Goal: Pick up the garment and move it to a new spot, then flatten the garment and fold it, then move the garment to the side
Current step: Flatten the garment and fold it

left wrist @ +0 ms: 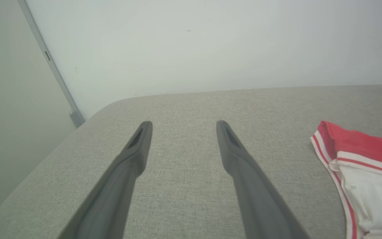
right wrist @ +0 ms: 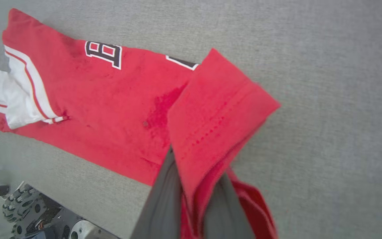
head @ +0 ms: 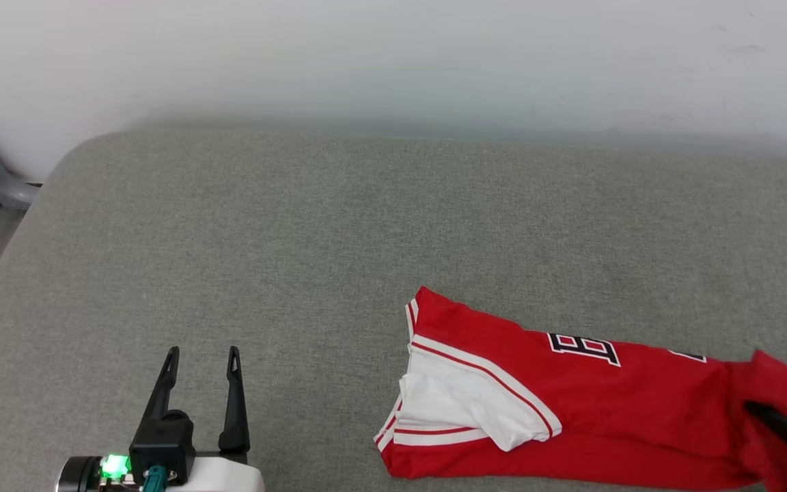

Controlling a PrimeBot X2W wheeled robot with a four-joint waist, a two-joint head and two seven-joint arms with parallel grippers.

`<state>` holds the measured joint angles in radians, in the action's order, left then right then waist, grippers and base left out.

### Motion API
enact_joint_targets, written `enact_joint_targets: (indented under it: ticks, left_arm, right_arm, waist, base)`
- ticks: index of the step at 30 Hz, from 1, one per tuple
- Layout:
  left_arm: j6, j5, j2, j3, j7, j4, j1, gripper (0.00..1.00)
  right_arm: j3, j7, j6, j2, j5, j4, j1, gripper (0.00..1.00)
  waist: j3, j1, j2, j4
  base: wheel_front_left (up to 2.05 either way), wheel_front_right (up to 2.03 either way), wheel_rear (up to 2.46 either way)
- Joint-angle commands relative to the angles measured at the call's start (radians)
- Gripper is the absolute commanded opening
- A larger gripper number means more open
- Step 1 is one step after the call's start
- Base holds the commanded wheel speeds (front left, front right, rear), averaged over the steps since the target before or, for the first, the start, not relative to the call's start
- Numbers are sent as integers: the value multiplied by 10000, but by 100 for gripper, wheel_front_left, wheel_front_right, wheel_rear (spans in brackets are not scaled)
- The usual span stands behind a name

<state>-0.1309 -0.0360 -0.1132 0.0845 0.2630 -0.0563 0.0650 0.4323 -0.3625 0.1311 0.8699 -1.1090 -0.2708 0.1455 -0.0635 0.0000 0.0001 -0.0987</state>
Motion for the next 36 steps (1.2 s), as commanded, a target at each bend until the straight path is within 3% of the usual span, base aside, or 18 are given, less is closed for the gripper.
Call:
enact_joint_targets:
  ticks: [1, 8, 14, 27, 36]
  left_arm:
    - [41, 89, 60, -22, 21, 5, 42, 100]
    - [122, 195, 124, 122, 21, -44, -127, 100]
    - [134, 246, 178, 238, 21, -76, -345, 100]
    - [149, 192, 348, 425, 21, -157, -820, 100]
    - [129, 176, 434, 549, 21, -239, -1032, 100]
  right_arm:
    - [-9, -74, -7, -163, 44, 366, -57, 0]
    - [286, -720, -7, -1116, 753, 1816, 493, 0]
    - [974, -999, -7, -2458, 1673, 1947, 1456, 0]
    - [2920, -890, -7, -4888, 3109, -127, 3927, 0]
    - [4037, -520, -9, -5753, 3764, -2365, 4600, 0]
  waist:
    - [-11, 0, -1, 2]
    - [-153, 0, -1, -39]
    - [-369, 0, -1, -153]
    - [-1023, 0, -1, -445]
    - [-1179, 0, -1, -641]
  base:
    - [0, 0, 0]
    - [0, 0, 0]
    - [0, 0, 0]
    - [0, 0, 0]
    - [0, 0, 0]
